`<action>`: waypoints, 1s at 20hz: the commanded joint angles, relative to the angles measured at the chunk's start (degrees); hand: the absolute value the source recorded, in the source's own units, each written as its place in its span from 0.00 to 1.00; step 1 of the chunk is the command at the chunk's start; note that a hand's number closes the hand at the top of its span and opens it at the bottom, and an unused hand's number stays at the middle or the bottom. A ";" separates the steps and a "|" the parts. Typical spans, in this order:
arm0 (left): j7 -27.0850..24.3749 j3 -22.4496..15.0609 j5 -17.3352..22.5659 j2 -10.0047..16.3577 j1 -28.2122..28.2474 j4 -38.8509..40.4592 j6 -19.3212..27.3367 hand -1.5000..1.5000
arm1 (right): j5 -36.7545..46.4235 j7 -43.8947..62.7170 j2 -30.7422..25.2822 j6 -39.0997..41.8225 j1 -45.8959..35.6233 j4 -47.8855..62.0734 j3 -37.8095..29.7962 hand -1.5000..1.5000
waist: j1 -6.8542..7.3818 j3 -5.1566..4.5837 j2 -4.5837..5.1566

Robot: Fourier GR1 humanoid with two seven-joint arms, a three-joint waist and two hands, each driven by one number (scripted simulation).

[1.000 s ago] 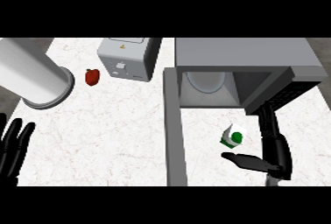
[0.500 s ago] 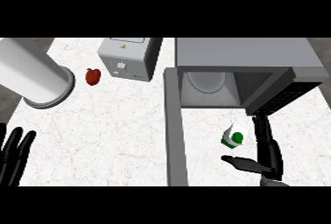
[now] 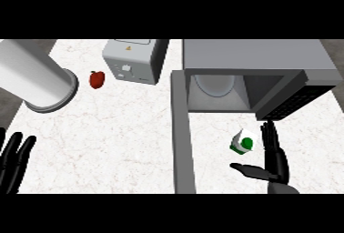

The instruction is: Pick up the milk, place it into the microwave and close the microwave

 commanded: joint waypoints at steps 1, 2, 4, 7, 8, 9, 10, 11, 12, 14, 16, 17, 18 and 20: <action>-4.31 -0.81 -0.35 -0.65 4.30 0.40 -1.72 0.00 | 0.42 -6.68 -1.43 0.85 -7.02 14.23 -2.37 0.00 | 0.58 0.04 0.08; -0.83 -4.46 -3.51 -0.65 -1.80 3.77 3.08 0.00 | 0.81 -6.75 -1.70 1.52 -6.22 13.48 -1.57 0.00 | 0.02 0.03 0.08; -0.35 -2.82 -3.82 -0.66 -2.83 2.15 2.21 0.00 | 1.02 -7.90 -1.89 -0.05 -11.53 19.51 -2.91 0.00 | 0.34 0.06 0.17; 0.04 -4.85 -2.79 -0.66 0.64 -0.91 2.89 0.00 | 6.40 -11.97 -1.20 -1.06 -7.56 15.93 2.55 1.00 | 0.43 0.06 0.11; 0.39 -2.32 -1.84 -0.31 -0.35 1.08 1.62 0.00 | 8.32 -14.47 -2.41 -4.93 -6.34 15.56 3.13 1.00 | 0.43 0.07 0.23; -1.62 -3.08 -2.94 -0.66 -0.52 1.33 2.11 0.00 | 6.70 -15.48 -3.31 -4.48 -8.65 17.04 0.86 1.00 | 0.62 0.10 0.27; 1.56 -2.79 -2.80 -0.40 -0.29 -1.41 2.33 0.00 | 6.35 -17.11 -3.40 -2.66 -7.55 17.30 0.64 1.00 | 0.41 0.09 0.18; 1.17 -2.65 -2.41 -0.11 -0.19 -1.08 1.65 0.00 | 5.20 -14.35 -2.26 0.23 -9.85 16.41 0.53 1.00 | 0.26 0.04 0.08; -2.65 -3.39 -2.91 -0.66 2.62 0.89 0.69 0.00 | 4.94 -16.26 -2.03 2.85 -9.34 18.20 0.32 1.00 | 0.59 0.06 0.14; -2.83 -2.61 -1.55 -0.33 2.58 -0.01 0.47 0.00 | 5.00 -15.82 -1.94 8.64 -9.09 15.65 1.86 1.00 | 0.59 0.04 0.05; -1.63 -3.43 -2.32 -0.67 1.42 0.40 2.19 0.00 | 5.40 -14.39 -1.25 10.00 -8.20 12.36 3.50 1.00 | -0.23 -0.03 -0.14; -1.40 -0.18 0.96 0.27 1.89 -0.15 0.75 0.00 | 5.05 -12.88 1.66 8.62 -9.07 10.66 4.01 1.00 | -0.20 -0.08 -0.22; -1.25 1.14 1.27 0.51 1.73 -0.27 0.99 0.00 | 5.30 -13.31 0.50 9.10 -8.45 9.24 4.48 1.00 | -0.30 -0.07 -0.22; -1.33 -0.67 0.31 -0.26 2.91 -0.74 0.94 0.00 | 5.24 -14.82 0.43 9.89 -4.32 6.69 5.38 1.00 | -0.53 -0.07 -0.28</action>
